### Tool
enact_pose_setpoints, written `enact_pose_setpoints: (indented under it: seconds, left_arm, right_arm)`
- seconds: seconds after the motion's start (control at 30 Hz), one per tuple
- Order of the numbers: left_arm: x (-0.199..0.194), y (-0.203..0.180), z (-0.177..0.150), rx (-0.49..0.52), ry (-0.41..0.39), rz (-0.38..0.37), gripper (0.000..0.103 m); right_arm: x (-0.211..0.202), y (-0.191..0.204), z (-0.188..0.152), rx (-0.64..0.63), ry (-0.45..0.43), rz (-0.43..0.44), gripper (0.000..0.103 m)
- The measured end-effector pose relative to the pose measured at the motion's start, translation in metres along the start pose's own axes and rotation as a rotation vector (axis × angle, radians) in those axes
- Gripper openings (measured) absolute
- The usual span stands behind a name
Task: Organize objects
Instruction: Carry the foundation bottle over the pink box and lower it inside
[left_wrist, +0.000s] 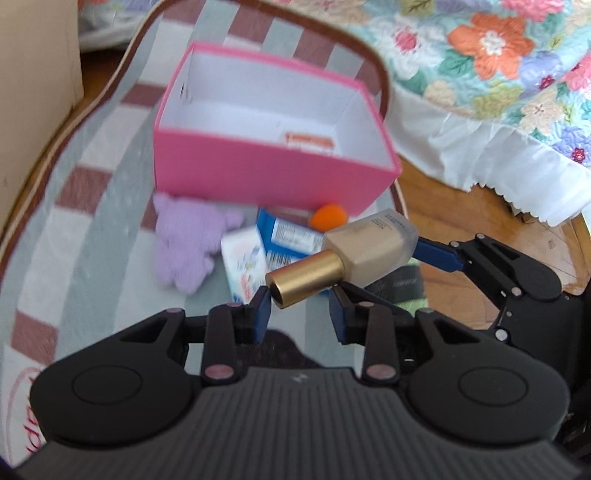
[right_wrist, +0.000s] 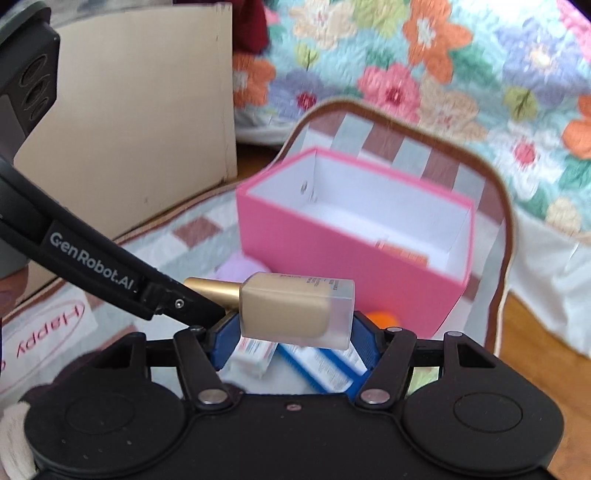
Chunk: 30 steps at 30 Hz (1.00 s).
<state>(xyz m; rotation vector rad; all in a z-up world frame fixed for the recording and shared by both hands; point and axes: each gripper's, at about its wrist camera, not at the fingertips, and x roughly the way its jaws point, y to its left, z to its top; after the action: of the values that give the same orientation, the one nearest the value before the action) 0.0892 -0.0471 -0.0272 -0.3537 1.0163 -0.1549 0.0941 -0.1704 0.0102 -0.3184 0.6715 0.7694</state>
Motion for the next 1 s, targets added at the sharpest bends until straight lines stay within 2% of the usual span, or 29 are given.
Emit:
enact_pose_setpoints:
  seconds: [0.27,0.47,0.6,0.73,0.87,1.0]
  left_arm:
    - [-0.023,-0.022,0.055,0.062,-0.063,0.012,0.033]
    - [-0.021,-0.024,0.104,0.055,-0.083,0.028,0.033]
    - [-0.011,-0.019,0.133,0.047,-0.083,0.025,0.033]
    - [0.007,-0.016,0.155,0.051,-0.077,0.030,0.032]
    - [0.037,-0.011,0.171,0.053,-0.054,0.042,0.031]
    - [0.073,0.004,0.180,0.022,-0.020,0.015,0.031]
  right_arm:
    - [-0.010,-0.019,0.045,0.002,-0.073,-0.039,0.069]
    - [0.000,-0.029,0.082,-0.006,-0.086,-0.068,0.069]
    - [0.018,-0.052,0.108,0.062,-0.054,-0.042,0.069]
    - [0.036,-0.065,0.125,0.070,-0.022,-0.044,0.069]
    - [0.063,-0.072,0.133,0.062,0.032,-0.074,0.069]
    - [0.093,-0.087,0.132,0.090,0.087,-0.081,0.069]
